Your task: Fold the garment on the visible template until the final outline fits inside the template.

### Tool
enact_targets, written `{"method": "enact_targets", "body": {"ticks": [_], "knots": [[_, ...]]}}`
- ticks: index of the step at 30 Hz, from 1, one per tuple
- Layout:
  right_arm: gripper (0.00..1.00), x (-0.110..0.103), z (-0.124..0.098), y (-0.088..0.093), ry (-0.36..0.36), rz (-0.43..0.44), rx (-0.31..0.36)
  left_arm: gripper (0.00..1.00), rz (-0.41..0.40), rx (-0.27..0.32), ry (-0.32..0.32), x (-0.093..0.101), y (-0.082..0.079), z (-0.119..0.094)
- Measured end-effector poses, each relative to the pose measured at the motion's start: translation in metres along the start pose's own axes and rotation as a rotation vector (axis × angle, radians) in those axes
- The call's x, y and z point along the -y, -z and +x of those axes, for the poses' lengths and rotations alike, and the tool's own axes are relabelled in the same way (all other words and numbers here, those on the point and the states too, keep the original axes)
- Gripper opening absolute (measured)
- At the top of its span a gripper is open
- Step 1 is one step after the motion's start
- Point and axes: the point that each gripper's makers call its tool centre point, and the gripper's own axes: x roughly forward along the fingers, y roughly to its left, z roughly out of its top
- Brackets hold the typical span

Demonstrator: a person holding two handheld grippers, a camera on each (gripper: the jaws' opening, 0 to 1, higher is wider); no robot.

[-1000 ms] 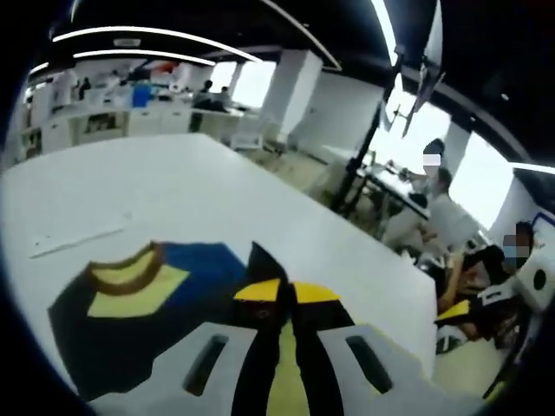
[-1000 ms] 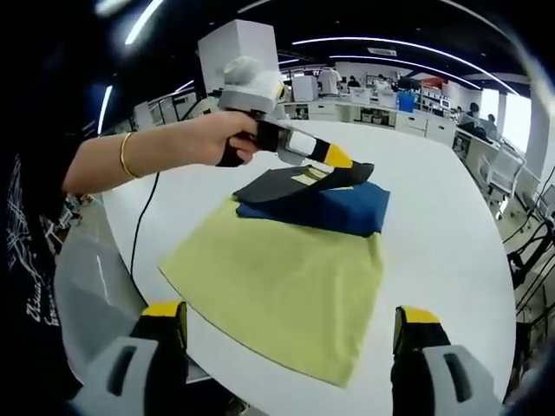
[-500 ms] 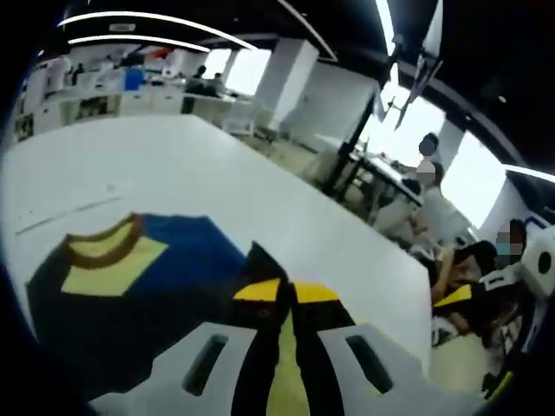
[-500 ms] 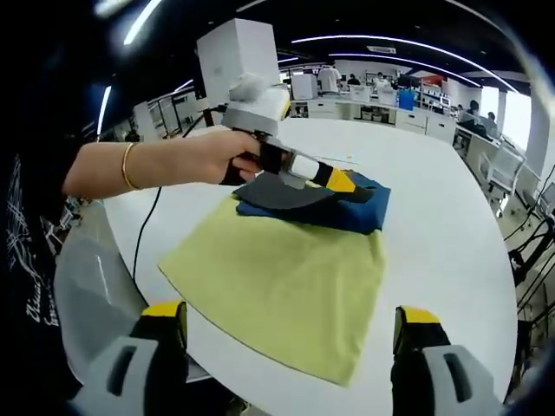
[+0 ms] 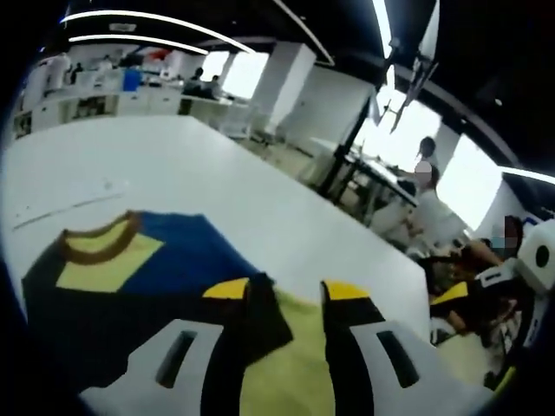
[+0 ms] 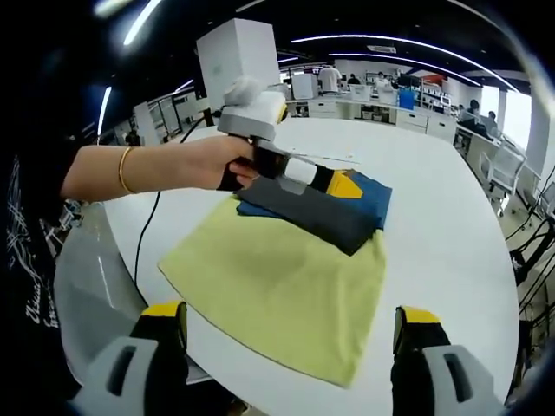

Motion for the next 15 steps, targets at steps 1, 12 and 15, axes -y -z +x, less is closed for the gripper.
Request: {"method": "enact_targets", "body": {"ticks": [1, 12, 15], "knots": [[0.99, 0.000, 0.000, 0.000, 0.001, 0.001, 0.002, 0.41, 0.009, 0.000, -0.006, -0.001, 0.000, -0.001], [0.99, 0.005, 0.004, -0.004, 0.004, 0.012, 0.016, 0.99, 0.022, 0.096, -0.136, -0.033, -0.019, -0.025], [0.99, 0.006, 0.005, -0.004, 0.004, 0.015, 0.017, 0.99, 0.037, 0.173, -0.166, -0.040, -0.035, -0.037]]}}
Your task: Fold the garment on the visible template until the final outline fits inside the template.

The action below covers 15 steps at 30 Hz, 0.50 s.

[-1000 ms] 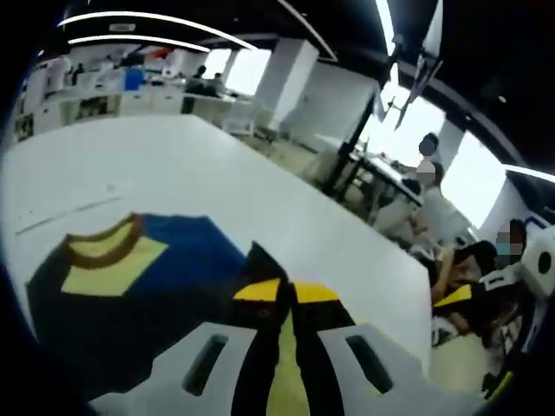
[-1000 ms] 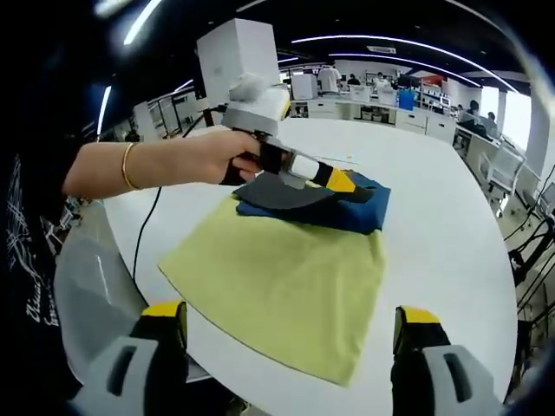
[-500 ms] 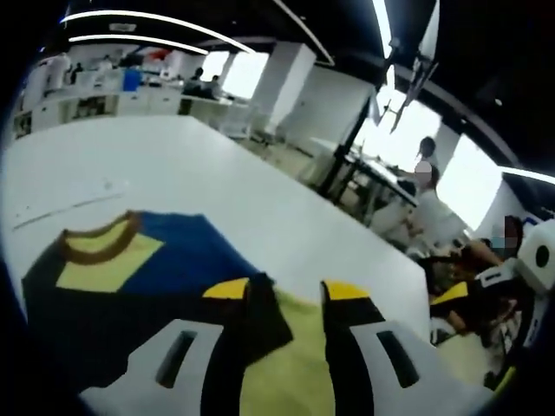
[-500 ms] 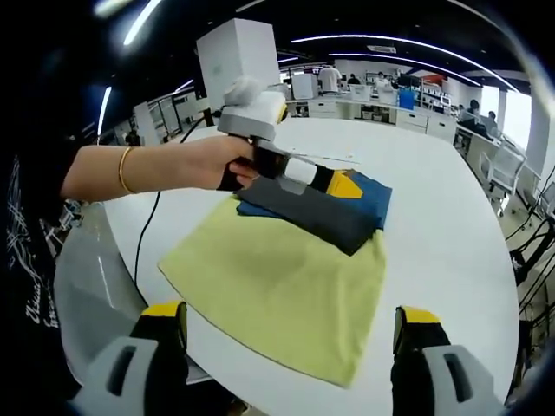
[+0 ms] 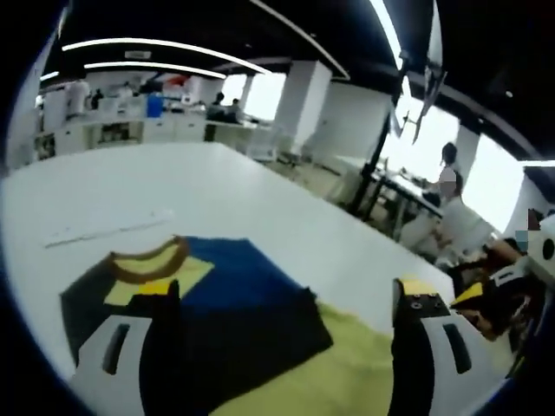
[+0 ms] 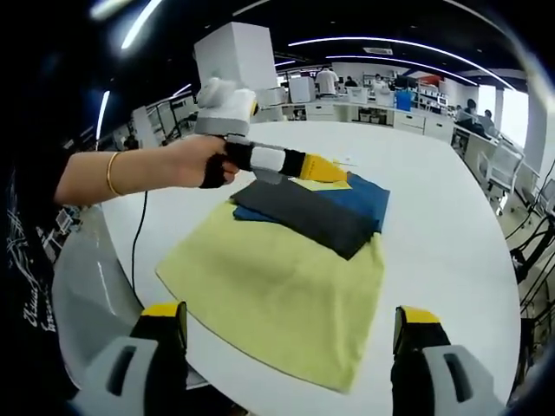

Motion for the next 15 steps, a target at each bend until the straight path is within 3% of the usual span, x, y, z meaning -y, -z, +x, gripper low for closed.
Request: {"method": "enact_targets", "body": {"ticks": [6, 15], "knots": [[0.99, 0.002, 0.004, -0.001, -0.004, 0.005, 0.001, 0.99, 0.098, -0.001, -0.033, -0.011, -0.007, -0.016], [0.99, 0.003, 0.010, -0.007, -0.006, 0.004, 0.001, 0.99, 0.133, -0.036, -0.073, -0.028, 0.002, -0.057]]}}
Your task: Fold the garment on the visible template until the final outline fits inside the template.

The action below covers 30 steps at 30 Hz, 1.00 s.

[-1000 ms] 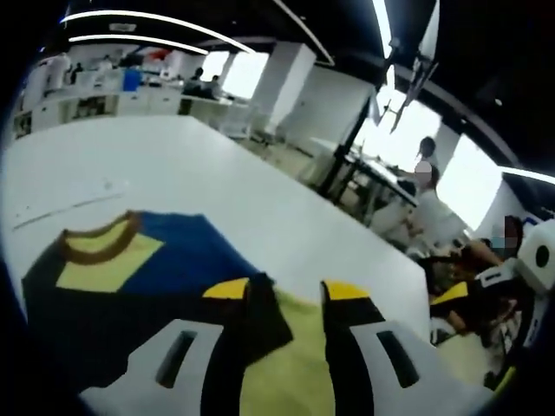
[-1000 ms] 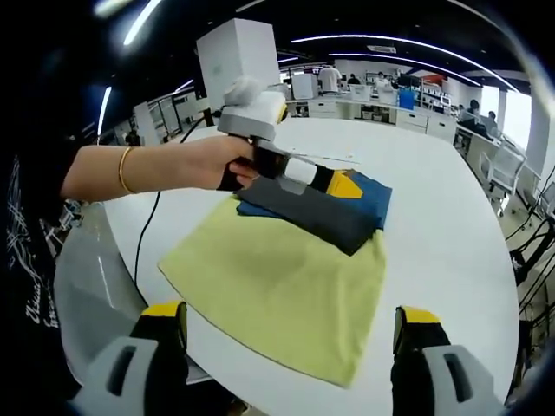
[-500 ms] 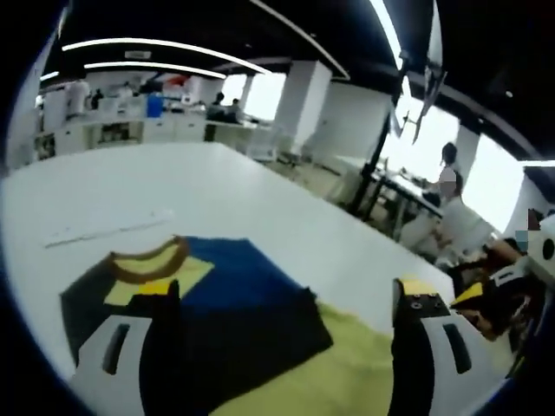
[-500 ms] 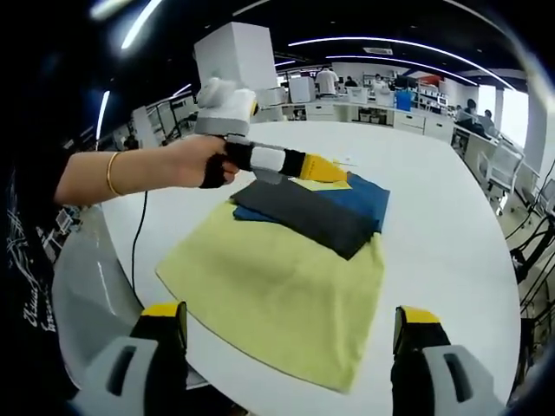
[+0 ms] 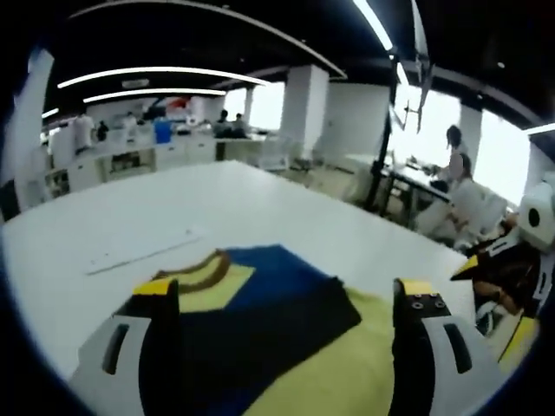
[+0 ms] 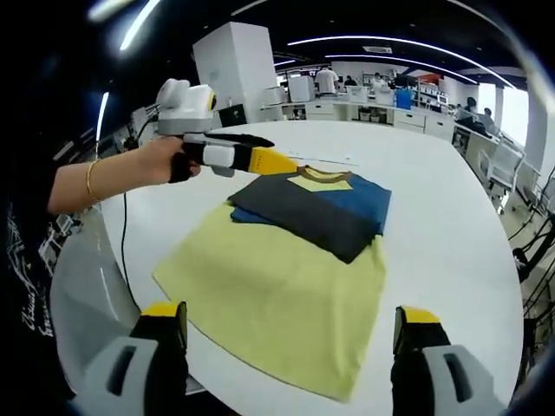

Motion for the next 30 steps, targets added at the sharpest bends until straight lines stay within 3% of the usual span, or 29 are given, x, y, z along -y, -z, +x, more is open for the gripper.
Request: {"method": "enact_targets", "body": {"ticks": [11, 20, 30], "knots": [[0.99, 0.002, 0.004, -0.003, -0.004, -0.015, -0.006, 0.98, -0.018, -0.030, -0.007, -0.014, 0.012, -0.045], [0.99, 0.008, 0.006, 0.003, 0.011, 0.014, -0.009, 0.98, -0.006, -0.081, 0.005, -0.021, 0.033, -0.078], [0.99, 0.014, 0.008, 0.017, 0.029, 0.043, -0.006, 0.95, -0.019, -0.129, 0.017, -0.015, 0.065, -0.114]]}}
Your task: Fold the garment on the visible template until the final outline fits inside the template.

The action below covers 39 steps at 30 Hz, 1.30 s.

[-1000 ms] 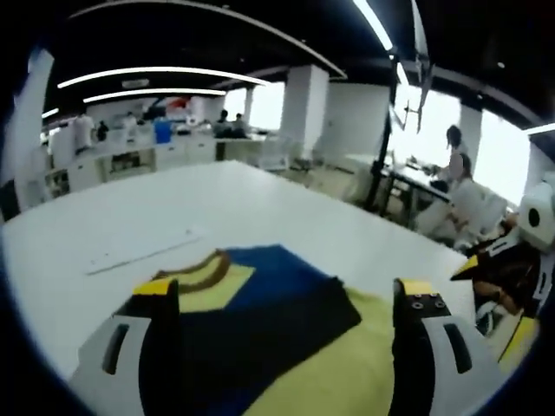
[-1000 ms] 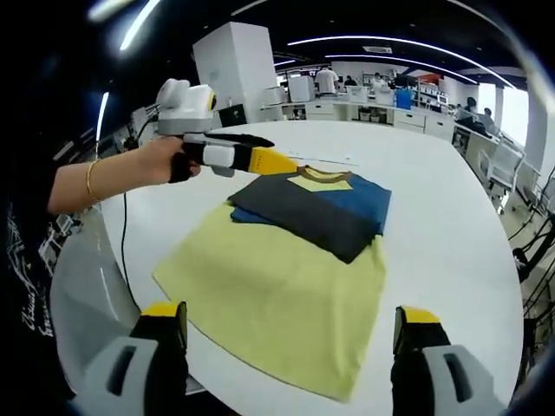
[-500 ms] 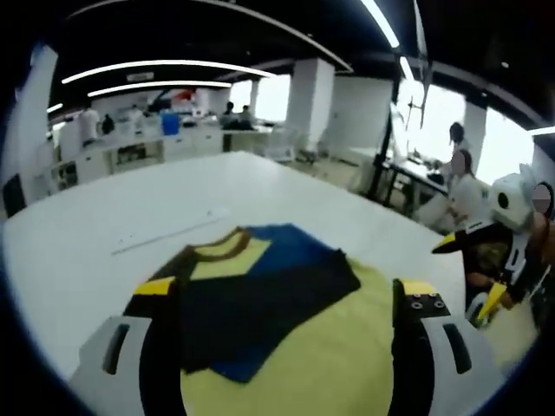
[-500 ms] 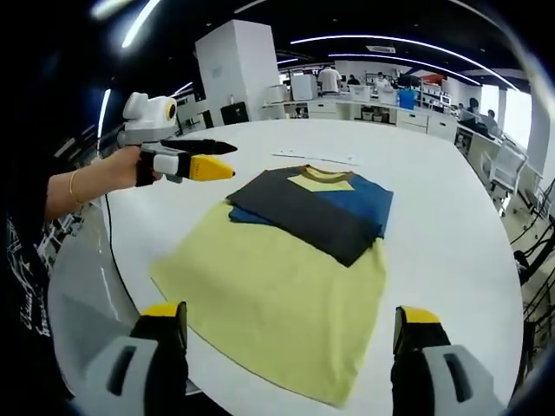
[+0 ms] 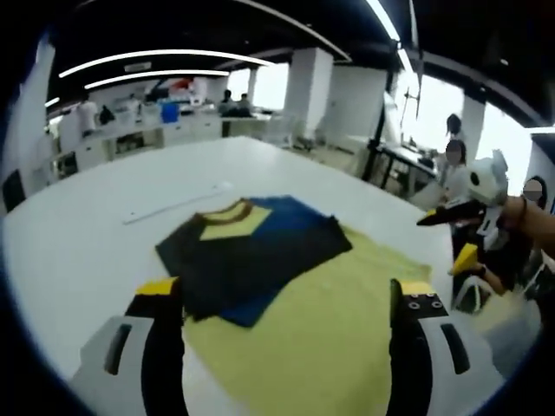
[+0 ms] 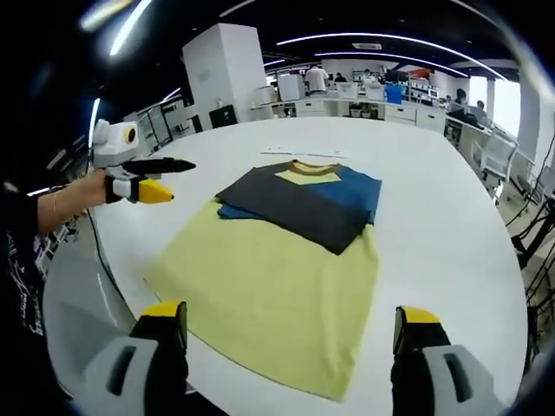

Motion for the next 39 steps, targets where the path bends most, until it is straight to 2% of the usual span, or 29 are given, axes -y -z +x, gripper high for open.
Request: {"method": "enact_targets", "body": {"ticks": [4, 8, 11, 18, 25, 34, 39], "knots": [[0.99, 0.000, 0.000, 0.006, -0.002, -0.006, -0.006, 0.94, 0.014, -0.007, 0.001, 0.000, 0.010, -0.014], [0.99, 0.000, 0.000, 0.012, -0.005, 0.009, -0.010, 0.94, 0.015, -0.032, -0.005, 0.000, 0.028, -0.028], [0.99, -0.002, 0.003, 0.016, -0.013, 0.018, -0.017, 0.92, -0.025, -0.052, -0.007, 0.000, 0.043, -0.036], [0.99, -0.005, 0.008, 0.027, -0.019, 0.023, -0.043, 0.89, -0.074, -0.068, -0.004, 0.011, 0.065, -0.052], [0.97, -0.001, 0.010, 0.035, -0.007, 0.061, -0.041, 0.85, -0.127, -0.105, -0.001, 0.022, 0.092, -0.059], [0.87, 0.010, 0.011, 0.054, 0.028, 0.101, -0.059, 0.78, -0.207, -0.136, -0.053, 0.021, 0.118, -0.070], [0.69, 0.016, 0.012, 0.066, 0.045, 0.124, -0.092, 0.72, -0.242, -0.156, -0.078, 0.024, 0.130, -0.076]]}}
